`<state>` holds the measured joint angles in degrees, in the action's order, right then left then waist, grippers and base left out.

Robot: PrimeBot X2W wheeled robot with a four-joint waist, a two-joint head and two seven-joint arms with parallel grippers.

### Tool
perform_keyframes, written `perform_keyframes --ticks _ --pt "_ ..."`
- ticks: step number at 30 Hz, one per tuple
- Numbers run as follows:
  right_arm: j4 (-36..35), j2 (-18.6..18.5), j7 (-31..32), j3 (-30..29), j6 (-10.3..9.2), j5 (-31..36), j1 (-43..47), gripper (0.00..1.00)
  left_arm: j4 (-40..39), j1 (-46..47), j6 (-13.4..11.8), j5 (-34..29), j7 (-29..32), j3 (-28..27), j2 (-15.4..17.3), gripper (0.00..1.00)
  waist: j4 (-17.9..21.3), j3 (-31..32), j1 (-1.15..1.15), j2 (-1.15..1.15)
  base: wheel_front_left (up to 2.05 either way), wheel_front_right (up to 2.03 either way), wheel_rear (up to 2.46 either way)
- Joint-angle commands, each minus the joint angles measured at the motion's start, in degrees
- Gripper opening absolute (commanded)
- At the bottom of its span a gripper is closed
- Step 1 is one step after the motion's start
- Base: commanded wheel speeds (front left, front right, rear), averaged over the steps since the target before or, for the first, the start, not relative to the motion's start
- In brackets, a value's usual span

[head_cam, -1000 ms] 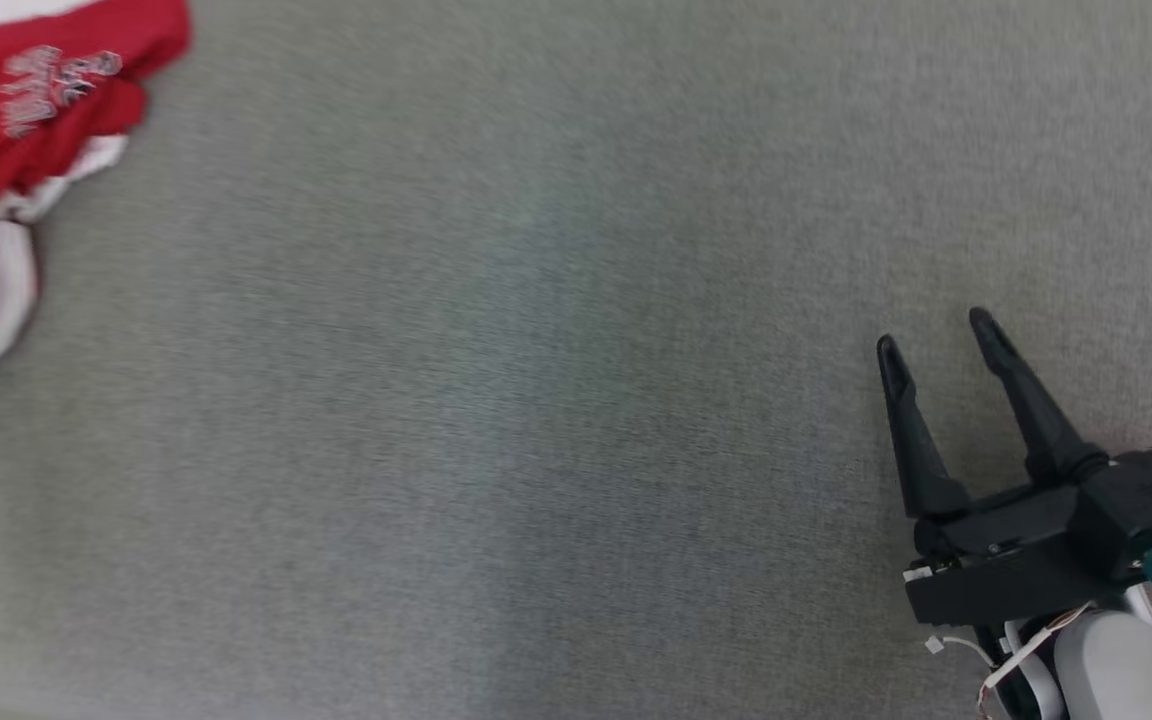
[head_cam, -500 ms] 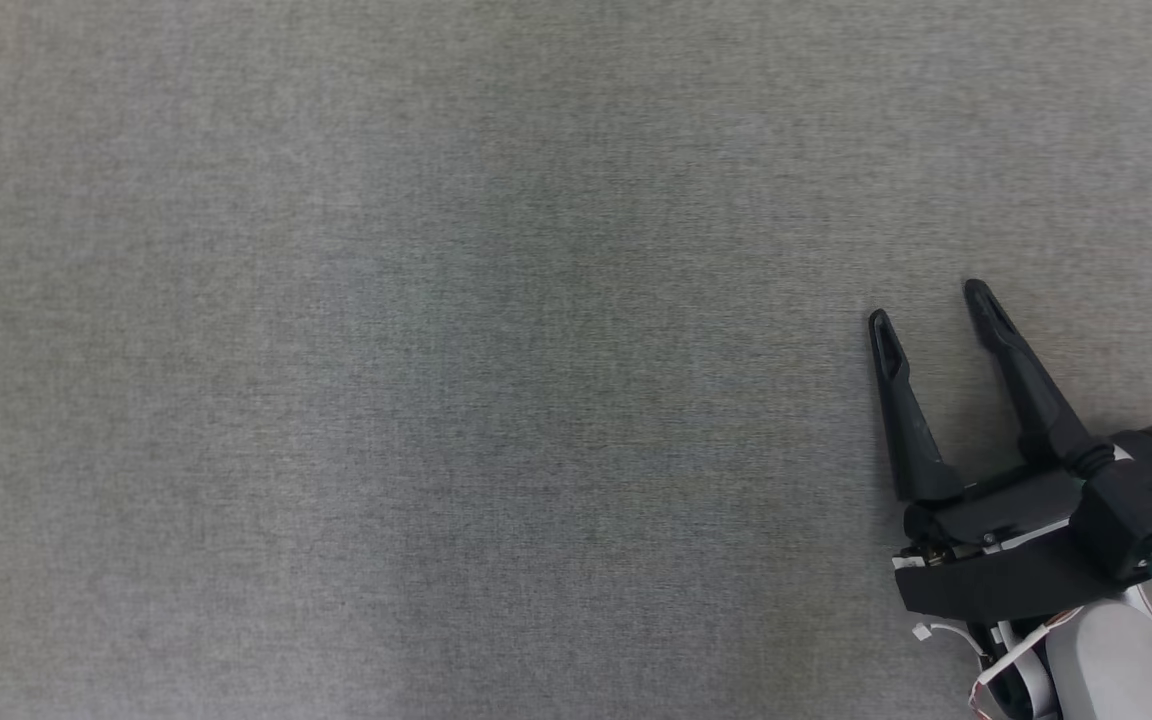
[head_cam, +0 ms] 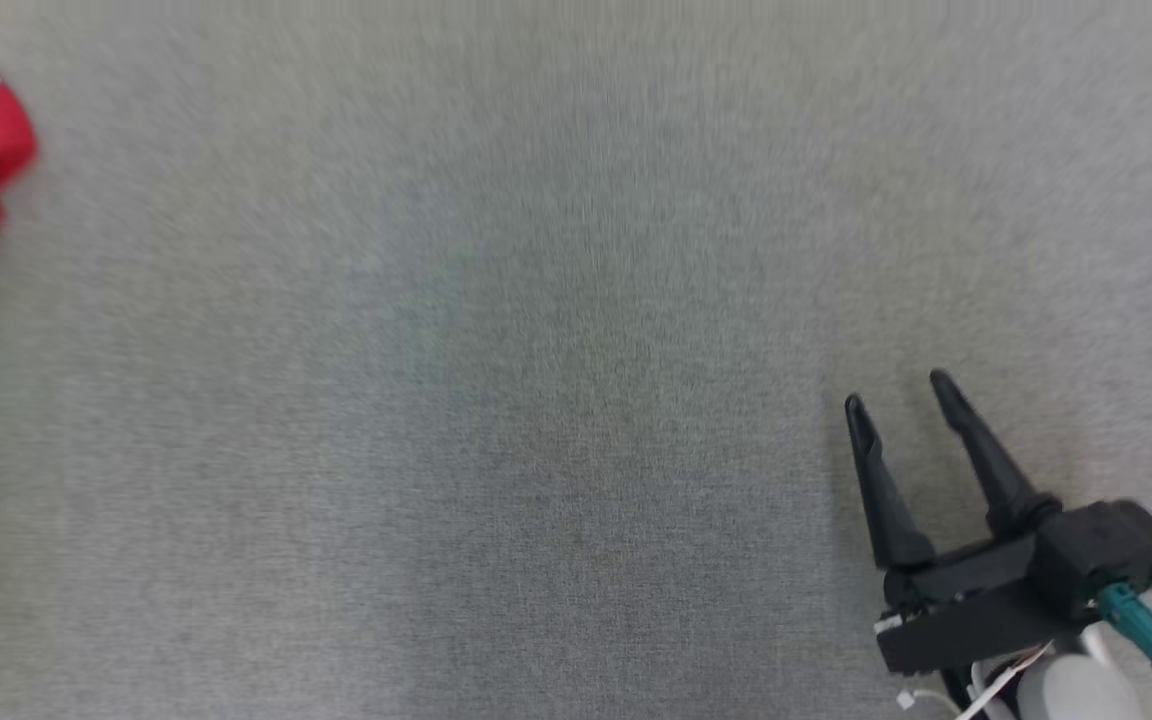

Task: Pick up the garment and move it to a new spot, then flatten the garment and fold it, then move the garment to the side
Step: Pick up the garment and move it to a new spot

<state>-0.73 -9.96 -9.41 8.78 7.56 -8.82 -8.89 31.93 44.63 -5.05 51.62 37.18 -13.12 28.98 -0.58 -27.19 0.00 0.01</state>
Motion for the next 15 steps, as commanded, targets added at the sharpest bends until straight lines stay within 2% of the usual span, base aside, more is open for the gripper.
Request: perform_keyframes --ticks 1,3,5,8,15 --pt "0.97 0.55 -0.37 0.27 -0.13 -0.65 1.49 1.0 -0.52 0.75 2.44 -0.26 -1.73 0.73 -0.28 0.0 -1.19 9.94 0.0 -0.01 0.0 0.0 0.0" --pt "2.07 1.06 -0.91 0.52 -0.13 -1.06 2.45 1.0 -0.89 1.17 4.4 -1.12 -3.01 2.11 -0.95 0.0 -1.26 13.62 0.0 -0.01 0.0 0.0 0.0" --pt "3.26 1.55 -1.16 0.64 -0.13 -1.46 3.77 1.0 -2.29 1.86 5.24 -1.72 -3.87 3.63 -2.3 0.0 -1.47 17.41 0.0 -0.01 0.0 0.0 0.0" --pt "4.11 2.11 -1.31 1.1 -0.13 -1.89 5.05 1.0 -4.25 2.19 5.65 -2.57 -4.5 5.24 -3.58 0.0 -1.5 20.96 0.0 -0.01 0.0 0.0 0.0" --pt "4.75 3.64 -1.49 -0.22 -0.13 -2.73 9.6 1.0 -11.51 2.08 5.87 -1.3 -5.83 8.5 -10.44 0.0 -1.08 28.62 0.0 -0.01 0.0 0.0 0.0"
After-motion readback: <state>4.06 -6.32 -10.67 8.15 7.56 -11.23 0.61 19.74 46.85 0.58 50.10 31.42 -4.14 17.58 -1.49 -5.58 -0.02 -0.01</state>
